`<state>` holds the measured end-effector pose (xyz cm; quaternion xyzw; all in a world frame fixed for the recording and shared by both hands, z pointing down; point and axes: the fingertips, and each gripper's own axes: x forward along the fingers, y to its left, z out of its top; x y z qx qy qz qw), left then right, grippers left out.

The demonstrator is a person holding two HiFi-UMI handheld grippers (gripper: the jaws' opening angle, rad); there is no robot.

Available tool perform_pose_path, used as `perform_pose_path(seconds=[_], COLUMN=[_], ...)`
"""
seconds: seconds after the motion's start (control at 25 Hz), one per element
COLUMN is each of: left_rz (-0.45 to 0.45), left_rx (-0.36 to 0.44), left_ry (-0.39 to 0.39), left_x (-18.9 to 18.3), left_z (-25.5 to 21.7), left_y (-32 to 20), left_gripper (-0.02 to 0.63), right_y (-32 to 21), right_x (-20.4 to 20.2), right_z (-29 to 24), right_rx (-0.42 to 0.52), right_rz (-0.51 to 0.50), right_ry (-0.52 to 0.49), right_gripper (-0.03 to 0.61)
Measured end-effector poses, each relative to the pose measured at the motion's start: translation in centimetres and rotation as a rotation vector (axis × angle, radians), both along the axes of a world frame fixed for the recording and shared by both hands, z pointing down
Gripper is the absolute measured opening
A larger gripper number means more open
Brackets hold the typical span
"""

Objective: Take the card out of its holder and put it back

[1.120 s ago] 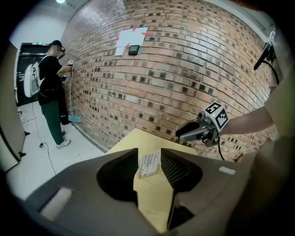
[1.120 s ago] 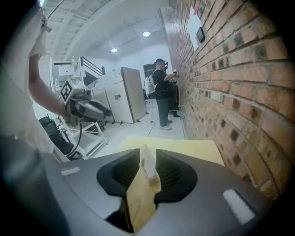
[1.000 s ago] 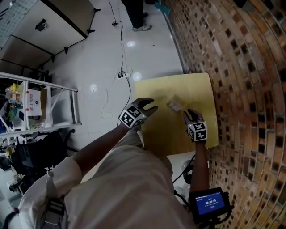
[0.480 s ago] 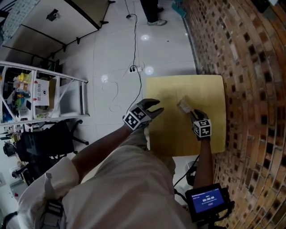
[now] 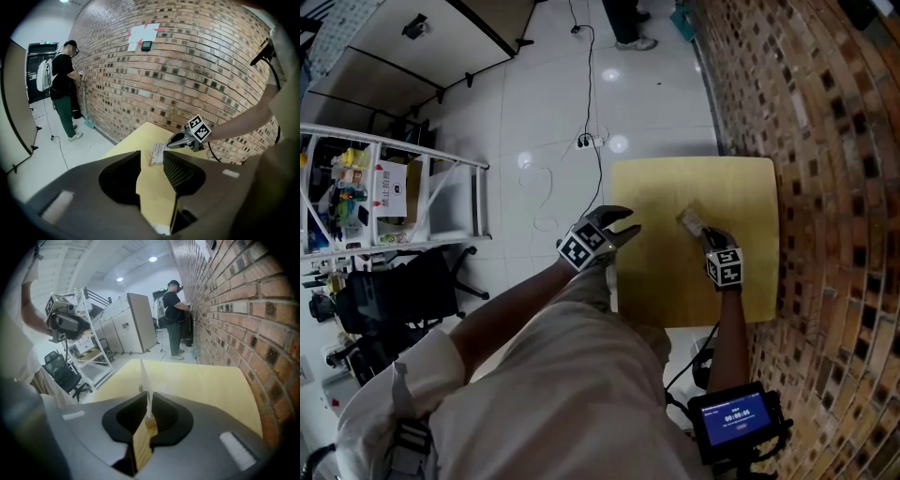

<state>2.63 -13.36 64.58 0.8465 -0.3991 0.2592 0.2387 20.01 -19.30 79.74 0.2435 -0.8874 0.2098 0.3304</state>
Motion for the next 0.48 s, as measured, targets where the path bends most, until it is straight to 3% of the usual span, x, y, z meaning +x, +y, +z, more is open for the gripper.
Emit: perform_pose_path(seconds=[0.16,0.48], left_rz=[0.002,0.081], left_rx=[-0.008,-0.006], left_ry=[0.006,0.022], left_x=[-0.1,1.3], left_z=[0.1,0.0], left_y=[0.0,-0.4], left_gripper=[0.17,0.169], right_y=[1.1,2.8], right_x=[-0.1,1.0], right_z=[-0.3,-1.4], right_rx=[0.017,0.042], right_rz=[0.029,0.216], right_ry=[-0.002,-0.057], right_gripper=[0.023,0.015])
